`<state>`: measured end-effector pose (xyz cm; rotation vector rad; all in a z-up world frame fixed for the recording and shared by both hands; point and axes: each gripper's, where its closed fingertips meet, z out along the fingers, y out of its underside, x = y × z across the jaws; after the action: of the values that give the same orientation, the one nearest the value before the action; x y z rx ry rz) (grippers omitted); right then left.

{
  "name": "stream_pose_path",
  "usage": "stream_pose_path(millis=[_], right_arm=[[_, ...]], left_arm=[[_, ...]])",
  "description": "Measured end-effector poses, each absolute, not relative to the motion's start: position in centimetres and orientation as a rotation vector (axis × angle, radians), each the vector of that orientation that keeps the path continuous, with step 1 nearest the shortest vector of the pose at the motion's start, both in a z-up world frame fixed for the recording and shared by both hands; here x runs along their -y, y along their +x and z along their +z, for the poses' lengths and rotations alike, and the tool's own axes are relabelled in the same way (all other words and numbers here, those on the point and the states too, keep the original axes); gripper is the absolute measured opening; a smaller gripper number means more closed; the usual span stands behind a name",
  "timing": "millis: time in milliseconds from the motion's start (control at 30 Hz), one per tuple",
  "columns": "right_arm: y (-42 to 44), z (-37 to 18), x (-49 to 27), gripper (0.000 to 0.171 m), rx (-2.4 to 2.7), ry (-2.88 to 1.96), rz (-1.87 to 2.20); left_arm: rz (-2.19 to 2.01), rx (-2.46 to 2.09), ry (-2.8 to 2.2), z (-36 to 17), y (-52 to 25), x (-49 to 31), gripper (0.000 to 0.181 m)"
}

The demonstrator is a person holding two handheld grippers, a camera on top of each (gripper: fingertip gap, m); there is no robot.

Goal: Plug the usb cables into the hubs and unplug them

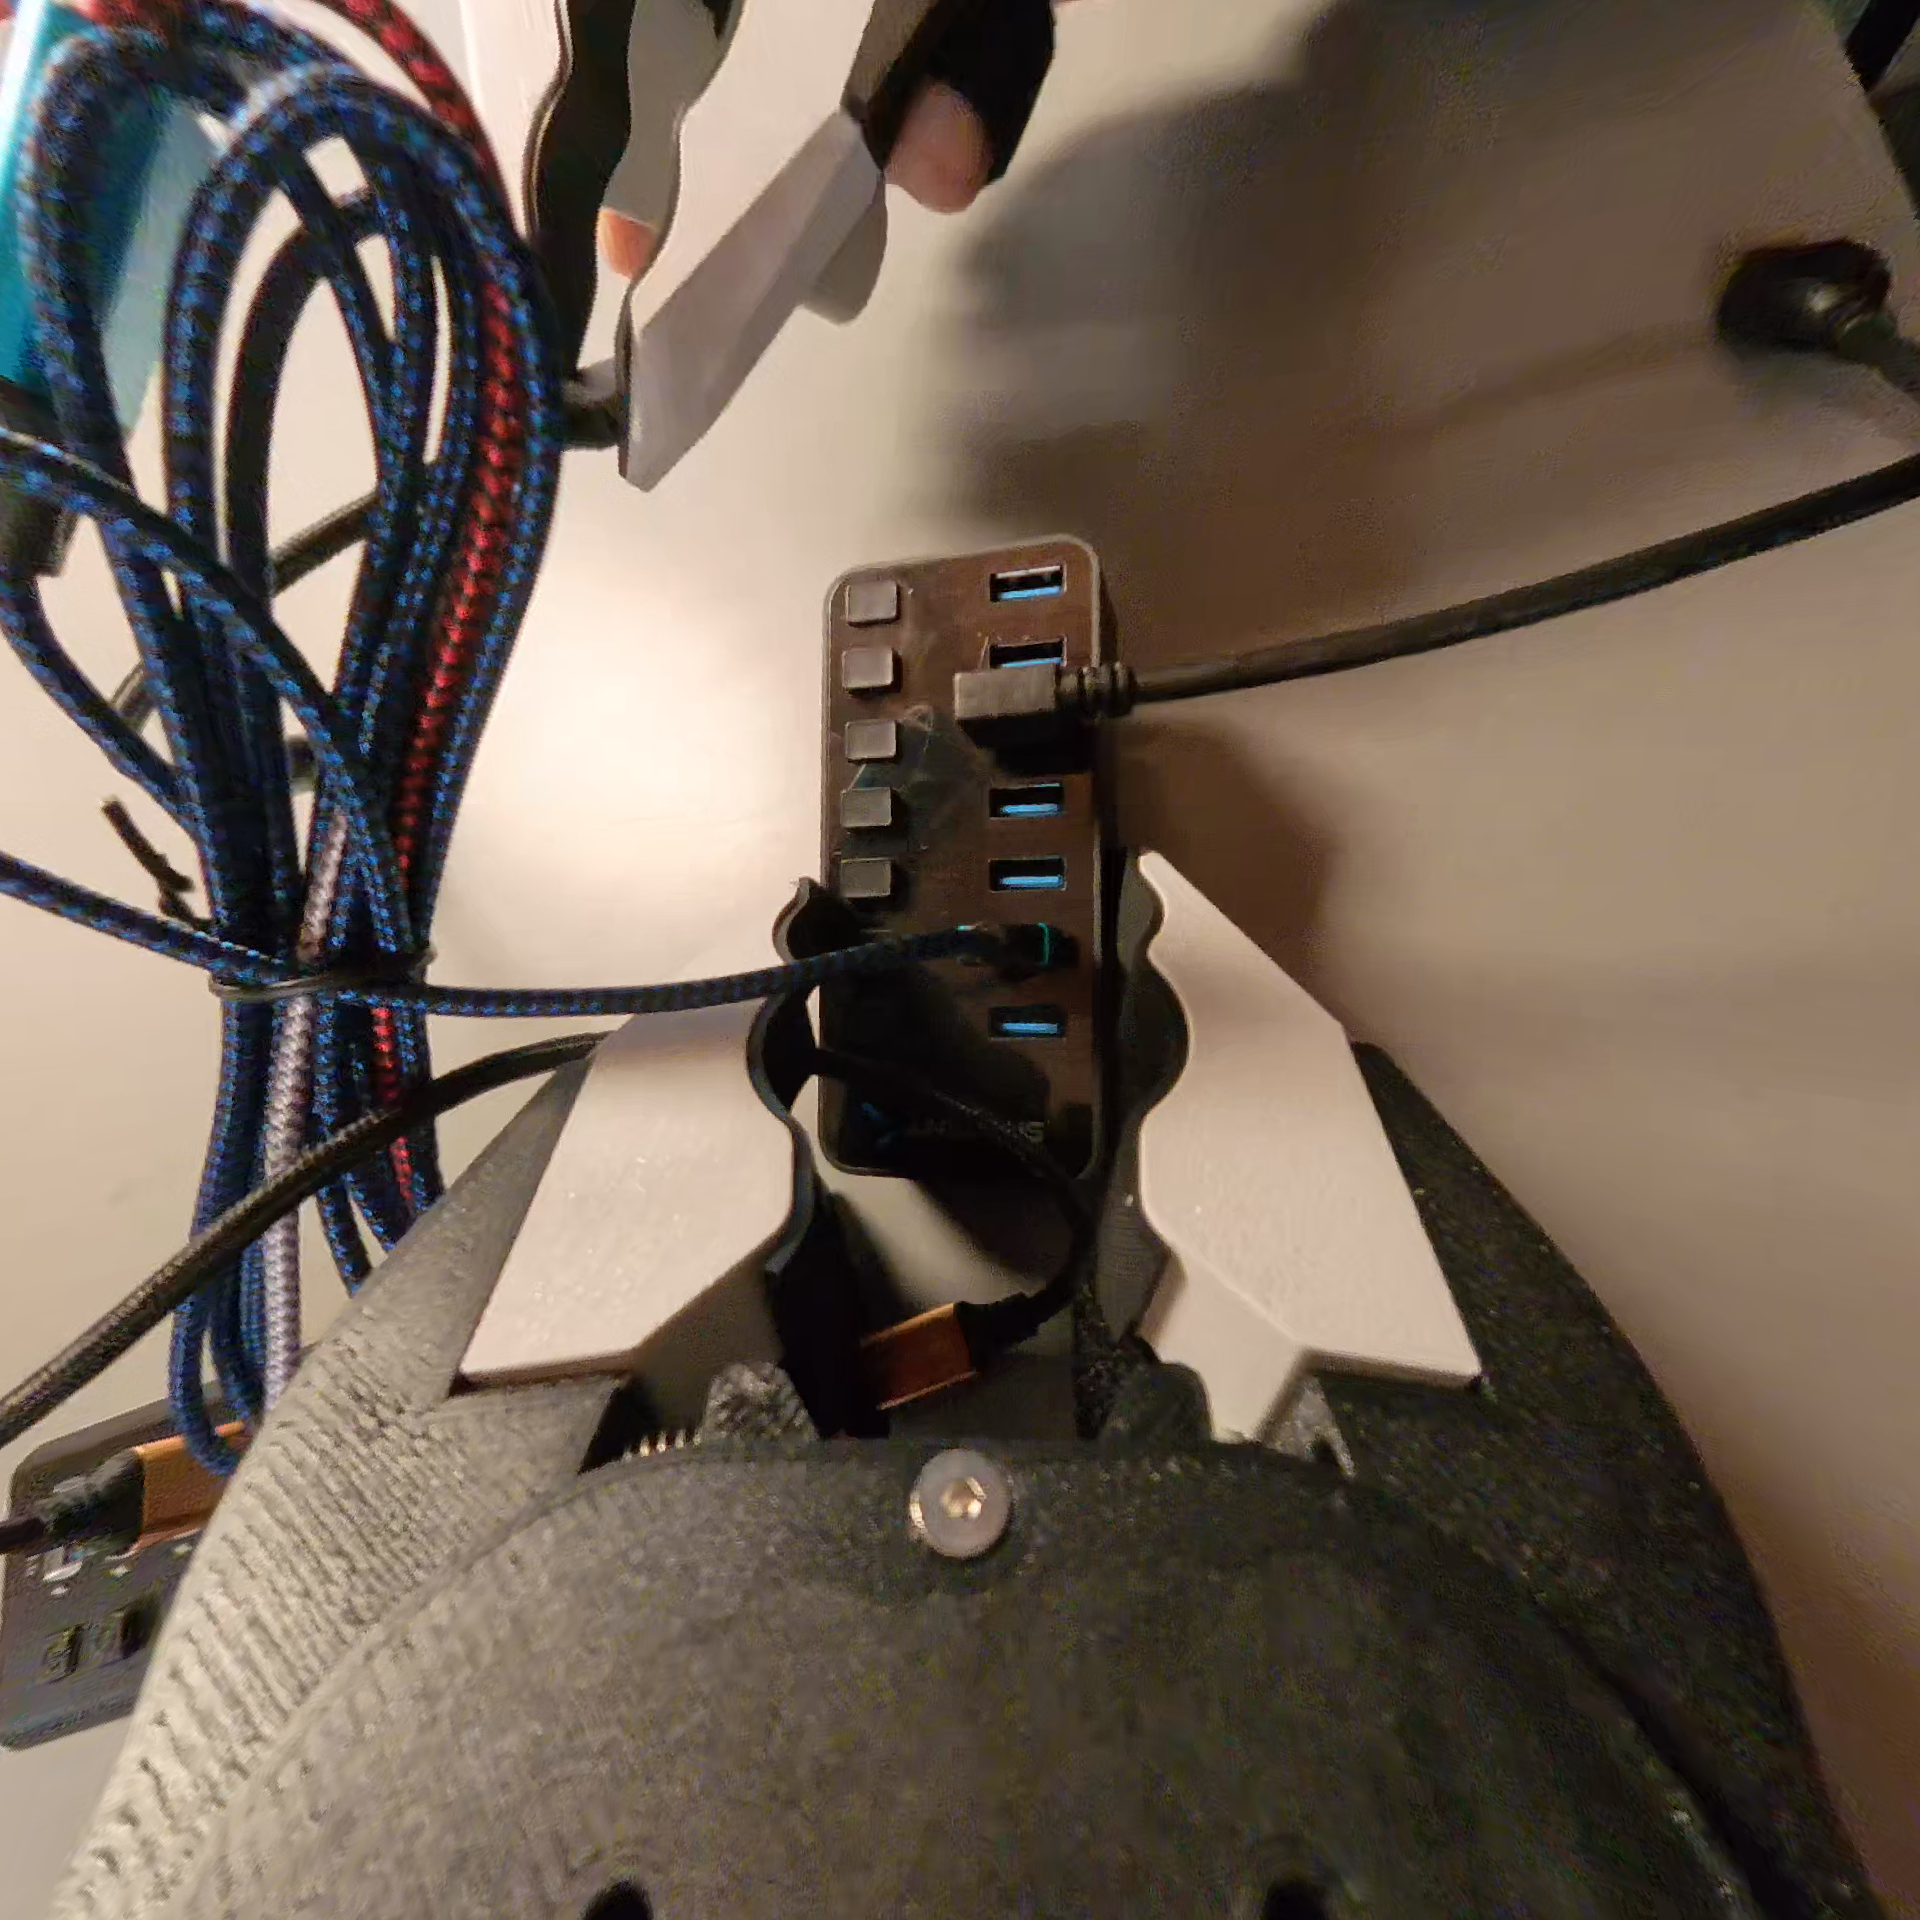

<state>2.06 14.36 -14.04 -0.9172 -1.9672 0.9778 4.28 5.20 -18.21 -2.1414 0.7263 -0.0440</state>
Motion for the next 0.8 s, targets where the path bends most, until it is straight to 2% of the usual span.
stream_pose_path(millis=[200,367,700,767,800], right_arm=[[2.4,-12.6,-15.1,0.014,1.931,-0.937,1.076],[2.7,-14.2,-15.3,0.014,2.008,-0.920,0.979],[3.1,-19.4,-16.1,0.041,2.218,-1.078,0.901],[3.0,-19.8,-16.4,0.039,2.228,-1.138,0.898],[2.9,-19.8,-16.5,0.027,2.226,-1.160,0.898]], left_arm=[[-0.055,-0.723,-2.140,-18.2,4.5,-5.3,0.062],[-0.045,-0.730,-2.157,-18.4,4.4,-5.1,0.062],[0.021,-0.752,-2.179,-18.8,4.3,-5.3,0.062],[0.026,-0.752,-2.179,-18.8,4.3,-5.3,0.062],[0.027,-0.753,-2.178,-18.8,4.3,-5.3,0.062]])
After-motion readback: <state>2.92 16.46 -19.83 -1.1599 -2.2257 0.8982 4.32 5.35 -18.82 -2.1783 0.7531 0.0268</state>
